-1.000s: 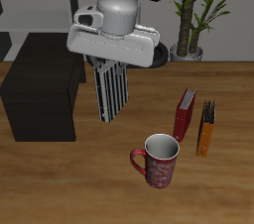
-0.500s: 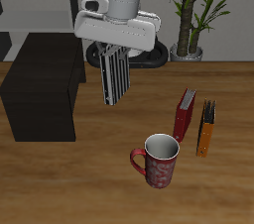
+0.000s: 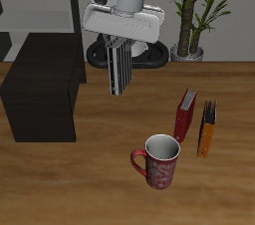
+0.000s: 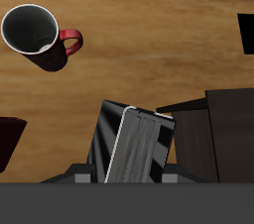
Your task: Place the striped book in the top region of the shelf
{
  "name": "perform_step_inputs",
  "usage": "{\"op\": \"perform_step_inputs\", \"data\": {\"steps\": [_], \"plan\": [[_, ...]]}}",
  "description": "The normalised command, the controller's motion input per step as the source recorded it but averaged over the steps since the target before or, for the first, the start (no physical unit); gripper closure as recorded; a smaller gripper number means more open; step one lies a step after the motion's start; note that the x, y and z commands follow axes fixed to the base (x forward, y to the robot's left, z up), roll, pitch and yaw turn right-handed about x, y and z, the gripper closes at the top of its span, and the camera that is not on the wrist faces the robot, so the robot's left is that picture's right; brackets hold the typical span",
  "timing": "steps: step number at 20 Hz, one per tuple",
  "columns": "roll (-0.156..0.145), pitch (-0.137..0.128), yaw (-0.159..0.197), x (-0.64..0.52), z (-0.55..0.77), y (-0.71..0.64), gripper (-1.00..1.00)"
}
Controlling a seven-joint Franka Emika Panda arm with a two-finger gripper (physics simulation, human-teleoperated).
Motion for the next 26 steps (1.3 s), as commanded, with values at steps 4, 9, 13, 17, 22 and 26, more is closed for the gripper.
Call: {"op": "perform_step_inputs", "data": {"steps": [4,9,13,17,22,26], "plan": [[-0.050,-0.006,0.025,-0.23,0.00,-0.09,1.00],[-0.071,0.008,0.085,-0.16,-0.09,0.01,1.00],[-0.036,0.020,0.082,-0.04,-0.08,0.15,1.00],[-0.063,0.030,0.103,-0.04,-0.06,0.18,1.00],[-0.085,0.014,0.089,0.03,0.03,-0.01,1.00],[-0.093,0.012,0.088,0.10,-0.08,-0.14,1.00]]}}
